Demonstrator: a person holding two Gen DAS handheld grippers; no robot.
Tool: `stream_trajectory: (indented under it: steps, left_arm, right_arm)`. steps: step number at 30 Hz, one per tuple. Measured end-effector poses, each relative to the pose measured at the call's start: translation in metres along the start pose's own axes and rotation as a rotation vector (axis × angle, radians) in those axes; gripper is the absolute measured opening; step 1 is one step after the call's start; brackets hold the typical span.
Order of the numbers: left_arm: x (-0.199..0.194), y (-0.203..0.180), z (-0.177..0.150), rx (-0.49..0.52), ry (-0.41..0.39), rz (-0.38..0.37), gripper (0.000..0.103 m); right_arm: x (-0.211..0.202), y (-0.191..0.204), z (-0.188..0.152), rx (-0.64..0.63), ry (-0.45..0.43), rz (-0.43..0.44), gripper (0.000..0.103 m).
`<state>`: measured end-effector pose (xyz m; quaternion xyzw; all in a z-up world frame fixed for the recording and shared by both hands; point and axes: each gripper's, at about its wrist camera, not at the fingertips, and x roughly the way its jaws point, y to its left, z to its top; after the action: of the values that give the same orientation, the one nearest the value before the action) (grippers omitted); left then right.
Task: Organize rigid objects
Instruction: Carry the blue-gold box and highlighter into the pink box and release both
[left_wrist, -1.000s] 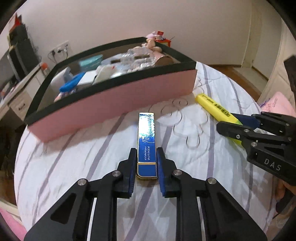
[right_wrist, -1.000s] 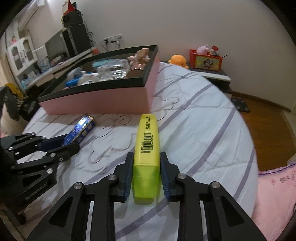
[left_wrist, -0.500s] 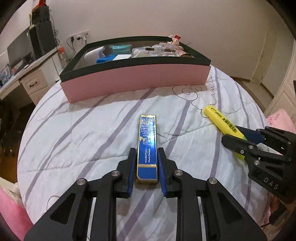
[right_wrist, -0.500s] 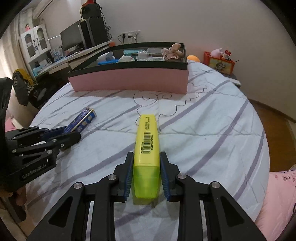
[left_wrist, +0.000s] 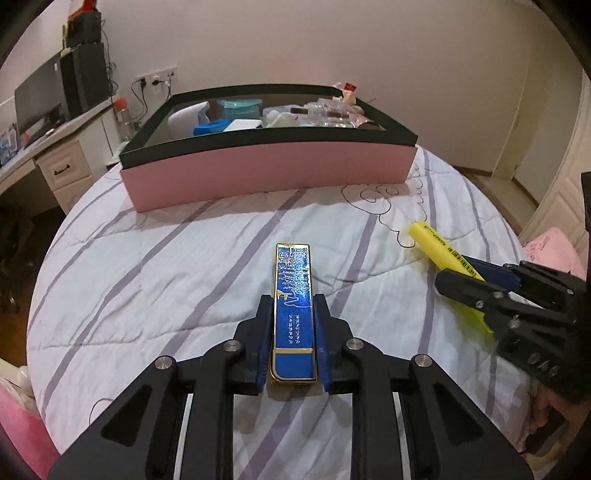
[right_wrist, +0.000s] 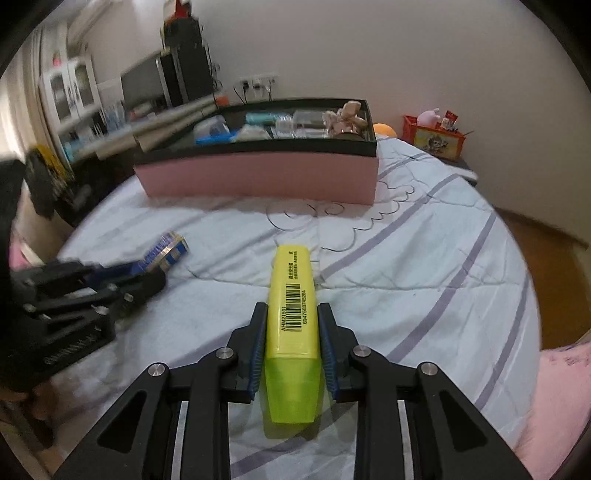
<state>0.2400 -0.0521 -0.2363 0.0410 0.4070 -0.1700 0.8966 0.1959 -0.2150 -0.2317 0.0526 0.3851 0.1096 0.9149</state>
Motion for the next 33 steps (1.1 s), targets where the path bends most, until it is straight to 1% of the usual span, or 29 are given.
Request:
stream_trajectory:
  steps: [3, 4, 5, 6, 8, 11, 13, 15, 18, 20, 22, 24, 25, 30, 33]
  left_arm:
    - [-0.015, 0.006, -0.002, -0.033, -0.048, 0.010, 0.021]
    - [-0.021, 0.008, -0.002, -0.048, -0.067, 0.011, 0.021]
    - [-0.031, 0.010, -0.001, -0.064, -0.099, 0.022, 0.021]
    - [-0.041, 0.010, 0.001, -0.063, -0.121, 0.034, 0.021]
    - [-0.068, 0.010, 0.004, -0.065, -0.201, 0.065, 0.021]
    - [-0.108, 0.005, 0.010, -0.048, -0.312, 0.098, 0.021]
    - [-0.130, -0.001, 0.013, -0.026, -0.385, 0.138, 0.021]
    - [-0.153, -0.007, 0.014, -0.017, -0.466, 0.196, 0.021]
    - [-0.178, -0.015, 0.016, -0.010, -0.560, 0.249, 0.021]
    - [-0.189, -0.018, 0.017, -0.008, -0.614, 0.268, 0.021]
    - [-0.195, -0.020, 0.021, 0.005, -0.641, 0.291, 0.021]
    - [-0.199, -0.020, 0.022, 0.006, -0.662, 0.287, 0.021]
    - [-0.201, -0.020, 0.023, 0.009, -0.657, 0.284, 0.021]
    - [-0.202, -0.017, 0.027, 0.008, -0.668, 0.284, 0.021]
    - [-0.199, -0.014, 0.032, 0.007, -0.662, 0.287, 0.021]
  right_arm:
    - [-0.014, -0.002, 0.000, 0.064, -0.055, 0.098, 0.027]
    - [-0.020, -0.002, 0.001, 0.082, -0.079, 0.123, 0.027]
    - [-0.026, -0.001, 0.003, 0.088, -0.098, 0.129, 0.027]
    - [-0.035, 0.002, 0.005, 0.083, -0.124, 0.123, 0.027]
    - [-0.049, 0.010, 0.011, 0.062, -0.167, 0.104, 0.027]
    - [-0.080, 0.027, 0.020, 0.013, -0.260, 0.063, 0.027]
    - [-0.099, 0.039, 0.025, -0.024, -0.327, 0.032, 0.027]
    - [-0.116, 0.053, 0.030, -0.060, -0.389, 0.006, 0.027]
    - [-0.134, 0.069, 0.034, -0.100, -0.458, -0.027, 0.027]
    - [-0.140, 0.075, 0.037, -0.115, -0.495, -0.051, 0.027]
    - [-0.144, 0.080, 0.039, -0.127, -0.527, -0.066, 0.027]
    - [-0.146, 0.084, 0.043, -0.140, -0.531, -0.067, 0.027]
    - [-0.148, 0.085, 0.043, -0.143, -0.545, -0.071, 0.027]
    - [-0.146, 0.088, 0.051, -0.163, -0.540, -0.074, 0.027]
    - [-0.145, 0.085, 0.055, -0.162, -0.534, -0.071, 0.027]
